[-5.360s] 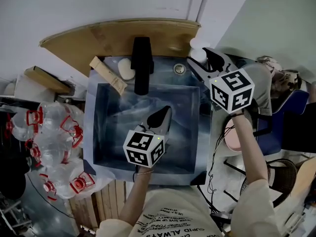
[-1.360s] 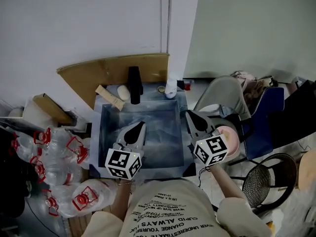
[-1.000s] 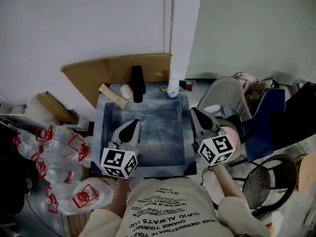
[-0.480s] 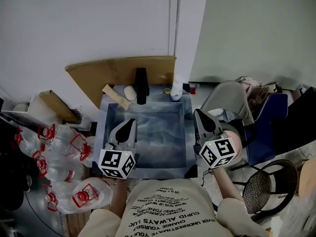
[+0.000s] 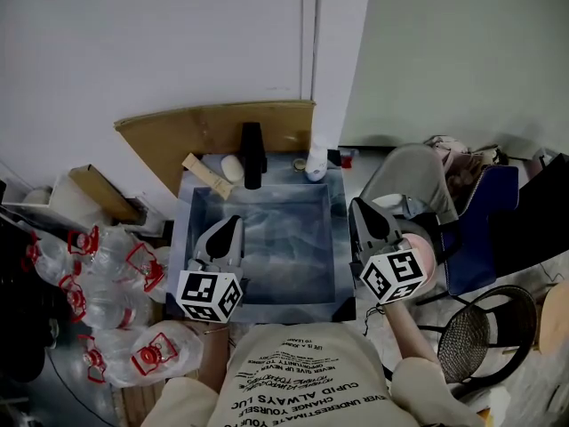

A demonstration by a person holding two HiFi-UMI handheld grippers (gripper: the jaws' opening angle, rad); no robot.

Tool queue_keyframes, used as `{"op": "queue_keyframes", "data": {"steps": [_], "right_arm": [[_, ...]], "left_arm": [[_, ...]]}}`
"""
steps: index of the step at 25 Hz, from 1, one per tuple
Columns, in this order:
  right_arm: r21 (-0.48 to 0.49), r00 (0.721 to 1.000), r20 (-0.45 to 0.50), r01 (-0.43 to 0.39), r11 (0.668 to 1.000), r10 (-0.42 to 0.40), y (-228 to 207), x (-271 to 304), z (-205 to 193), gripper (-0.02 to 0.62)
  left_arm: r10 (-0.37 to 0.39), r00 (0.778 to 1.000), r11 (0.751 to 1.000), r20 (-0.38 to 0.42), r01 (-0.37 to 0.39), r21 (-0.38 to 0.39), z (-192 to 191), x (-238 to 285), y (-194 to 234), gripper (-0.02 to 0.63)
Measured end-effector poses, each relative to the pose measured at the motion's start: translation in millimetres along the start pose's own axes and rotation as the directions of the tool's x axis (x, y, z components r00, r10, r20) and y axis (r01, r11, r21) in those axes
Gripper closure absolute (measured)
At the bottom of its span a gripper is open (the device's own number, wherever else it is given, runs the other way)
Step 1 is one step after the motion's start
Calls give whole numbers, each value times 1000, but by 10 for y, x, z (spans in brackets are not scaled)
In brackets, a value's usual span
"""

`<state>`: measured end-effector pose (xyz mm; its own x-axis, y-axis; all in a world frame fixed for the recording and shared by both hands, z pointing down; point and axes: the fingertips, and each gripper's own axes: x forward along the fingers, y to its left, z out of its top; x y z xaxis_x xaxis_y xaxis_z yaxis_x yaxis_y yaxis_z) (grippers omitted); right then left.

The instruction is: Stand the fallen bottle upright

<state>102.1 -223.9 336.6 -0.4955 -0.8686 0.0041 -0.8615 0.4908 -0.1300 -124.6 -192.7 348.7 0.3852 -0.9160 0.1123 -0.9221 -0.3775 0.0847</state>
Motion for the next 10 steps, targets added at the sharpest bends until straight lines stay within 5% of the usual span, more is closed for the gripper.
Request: {"op": "queue_keyframes", "data": {"steps": [10], "right_arm": [[-3, 1000, -11, 14, 1000, -14, -23, -29, -71, 592]], "left_arm": [[1, 1000, 1000, -17, -1, -14, -84, -7, 17, 580]]}}
